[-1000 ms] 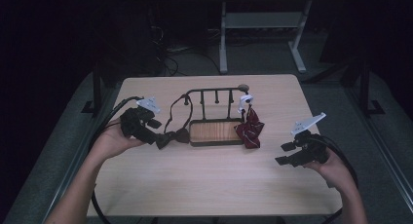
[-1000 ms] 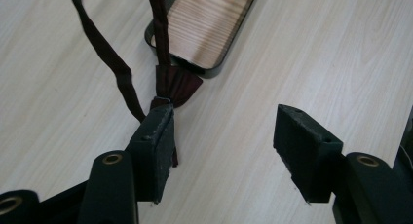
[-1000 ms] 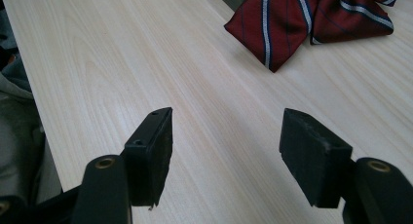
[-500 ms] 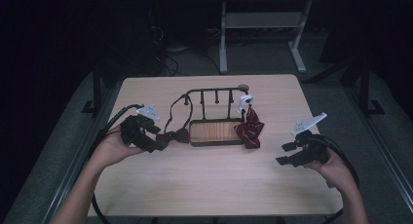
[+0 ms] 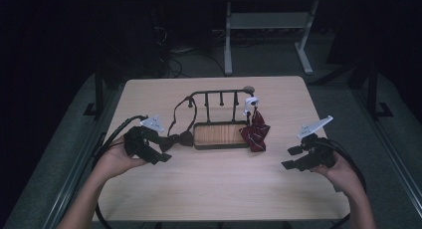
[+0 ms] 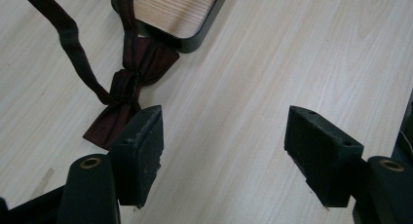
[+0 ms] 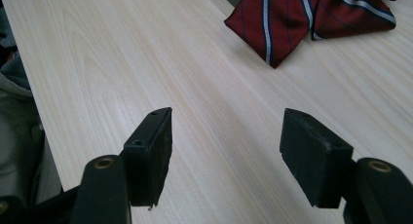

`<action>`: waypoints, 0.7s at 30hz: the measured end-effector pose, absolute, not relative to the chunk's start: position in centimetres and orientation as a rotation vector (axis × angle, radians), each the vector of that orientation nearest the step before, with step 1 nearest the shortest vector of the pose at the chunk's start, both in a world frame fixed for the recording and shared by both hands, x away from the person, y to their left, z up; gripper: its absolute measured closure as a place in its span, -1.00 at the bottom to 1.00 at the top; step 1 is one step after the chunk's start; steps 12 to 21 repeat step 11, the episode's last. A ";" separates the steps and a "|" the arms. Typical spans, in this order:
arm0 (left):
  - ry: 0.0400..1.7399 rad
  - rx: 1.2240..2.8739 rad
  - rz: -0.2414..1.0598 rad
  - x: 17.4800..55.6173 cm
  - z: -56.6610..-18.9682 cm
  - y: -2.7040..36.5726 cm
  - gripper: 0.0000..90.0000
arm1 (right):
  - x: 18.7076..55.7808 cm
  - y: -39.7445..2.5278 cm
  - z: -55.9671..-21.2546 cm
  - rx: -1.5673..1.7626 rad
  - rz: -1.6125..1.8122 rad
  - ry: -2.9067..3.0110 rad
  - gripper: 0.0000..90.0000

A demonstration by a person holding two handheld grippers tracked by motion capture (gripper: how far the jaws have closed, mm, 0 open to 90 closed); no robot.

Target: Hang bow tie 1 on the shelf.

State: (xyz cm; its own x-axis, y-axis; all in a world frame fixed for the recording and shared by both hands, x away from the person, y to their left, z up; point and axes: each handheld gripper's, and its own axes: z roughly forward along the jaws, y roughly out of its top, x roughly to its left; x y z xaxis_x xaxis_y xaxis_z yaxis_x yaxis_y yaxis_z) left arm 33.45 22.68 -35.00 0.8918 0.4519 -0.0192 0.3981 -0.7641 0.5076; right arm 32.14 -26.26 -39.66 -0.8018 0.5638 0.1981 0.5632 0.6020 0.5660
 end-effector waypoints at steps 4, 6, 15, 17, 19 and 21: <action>0.612 2.534 0.137 33.2 -35.5 22.6 -0.32 | 32.2 -26.3 -39.8 0.984 0.990 2.811 -0.20; 0.613 2.527 0.135 33.1 -35.7 22.6 -0.33 | 32.1 -26.3 -39.8 0.984 0.989 2.812 -0.20; 0.616 2.520 0.134 32.9 -36.0 22.7 -0.33 | 32.1 -26.4 -39.9 0.987 0.991 2.813 -0.20; 0.616 2.520 0.134 32.9 -36.0 22.7 -0.33 | 32.1 -26.4 -39.9 0.987 0.991 2.813 -0.20; 0.616 2.520 0.134 32.9 -36.0 22.7 -0.33 | 32.1 -26.4 -39.9 0.987 0.991 2.813 -0.20; 0.616 2.520 0.134 32.9 -36.0 22.7 -0.33 | 32.1 -26.4 -39.9 0.987 0.991 2.813 -0.20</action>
